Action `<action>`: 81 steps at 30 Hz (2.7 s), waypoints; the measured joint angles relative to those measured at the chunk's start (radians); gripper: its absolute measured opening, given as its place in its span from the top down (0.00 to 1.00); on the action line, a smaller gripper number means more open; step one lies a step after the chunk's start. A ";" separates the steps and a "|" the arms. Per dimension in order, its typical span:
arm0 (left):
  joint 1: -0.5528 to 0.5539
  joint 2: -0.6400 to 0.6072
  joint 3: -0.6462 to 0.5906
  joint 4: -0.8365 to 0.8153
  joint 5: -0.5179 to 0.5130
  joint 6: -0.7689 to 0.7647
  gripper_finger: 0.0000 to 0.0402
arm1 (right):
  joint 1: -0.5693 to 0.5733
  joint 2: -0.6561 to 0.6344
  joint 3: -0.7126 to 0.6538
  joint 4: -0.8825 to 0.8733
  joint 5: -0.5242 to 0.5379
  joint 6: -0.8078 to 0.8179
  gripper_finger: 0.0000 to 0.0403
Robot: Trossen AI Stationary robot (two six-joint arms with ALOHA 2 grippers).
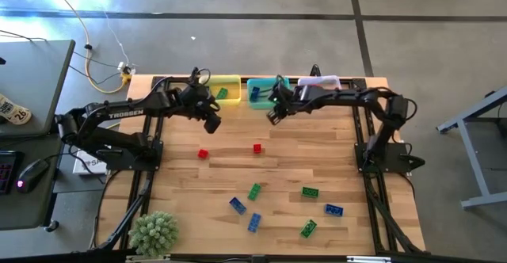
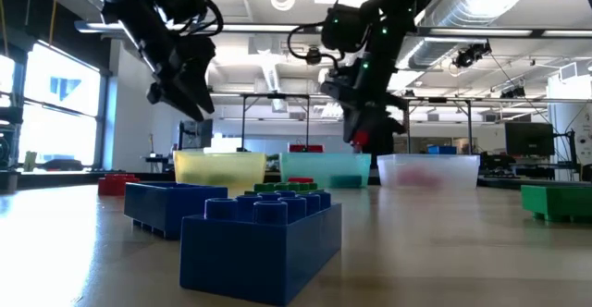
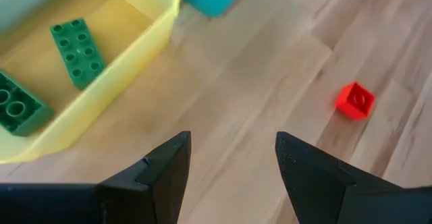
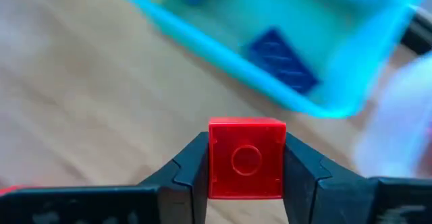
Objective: Sort & place blocks by color
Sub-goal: Put the red game piece into the white bin, then put the green game piece into the yellow bin
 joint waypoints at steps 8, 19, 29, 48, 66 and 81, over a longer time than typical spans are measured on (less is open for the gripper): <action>-0.062 0.000 0.000 -0.039 0.000 -0.016 0.49 | -0.159 -0.068 0.001 -0.120 0.024 -0.016 0.72; -0.135 0.000 0.000 -0.060 0.000 -0.190 0.49 | -0.359 -0.072 0.001 -0.182 0.019 -0.173 0.72; -0.183 0.000 0.000 -0.172 0.000 -0.344 0.49 | -0.450 -0.032 0.001 -0.277 -0.055 -0.283 0.71; -0.270 0.000 0.000 -0.293 0.071 -0.476 0.49 | -0.460 -0.002 0.001 -0.290 -0.021 -0.410 0.46; -0.335 0.000 0.000 -0.252 0.080 -0.356 0.49 | -0.421 -0.096 0.001 -0.373 -0.218 -0.223 0.43; -0.334 0.000 0.000 -0.124 0.061 -0.044 0.49 | -0.154 -0.283 0.001 -0.402 -0.329 0.145 0.43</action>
